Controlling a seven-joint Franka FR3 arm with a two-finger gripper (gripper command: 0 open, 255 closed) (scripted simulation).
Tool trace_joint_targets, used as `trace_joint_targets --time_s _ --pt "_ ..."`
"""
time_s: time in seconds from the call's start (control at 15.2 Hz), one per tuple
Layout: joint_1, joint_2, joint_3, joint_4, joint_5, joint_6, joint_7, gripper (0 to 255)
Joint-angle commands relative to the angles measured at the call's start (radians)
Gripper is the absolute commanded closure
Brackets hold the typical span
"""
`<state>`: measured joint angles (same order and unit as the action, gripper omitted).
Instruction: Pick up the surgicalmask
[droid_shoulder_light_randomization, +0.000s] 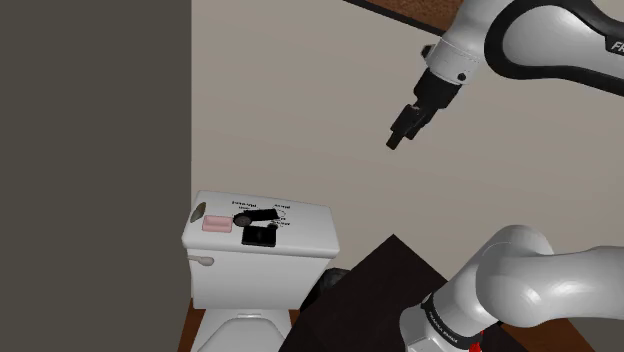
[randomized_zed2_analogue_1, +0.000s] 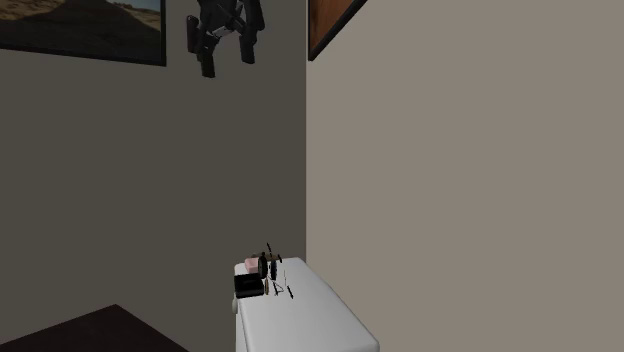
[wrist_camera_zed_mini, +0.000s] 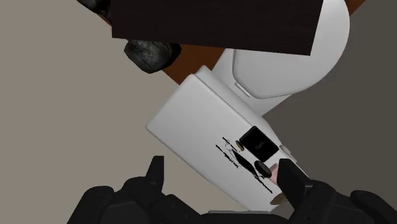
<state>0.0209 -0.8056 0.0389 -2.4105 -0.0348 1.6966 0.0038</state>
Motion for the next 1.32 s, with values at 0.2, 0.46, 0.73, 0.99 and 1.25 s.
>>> trace_joint_targets --time_s 0.2,0.46,0.73,0.99,1.25 --pt "0.011 0.069 0.004 -0.039 -0.001 0.104 -0.015 0" --pt "0.025 0.178 0.011 -0.071 -0.003 0.242 -0.034 0" --pt "0.037 0.307 0.019 -0.082 -0.008 0.376 -0.052 0" --pt "0.046 0.449 0.03 -0.071 -0.018 0.502 -0.066 0" --pt "0.053 0.601 0.042 -0.039 -0.034 0.616 -0.075 0"
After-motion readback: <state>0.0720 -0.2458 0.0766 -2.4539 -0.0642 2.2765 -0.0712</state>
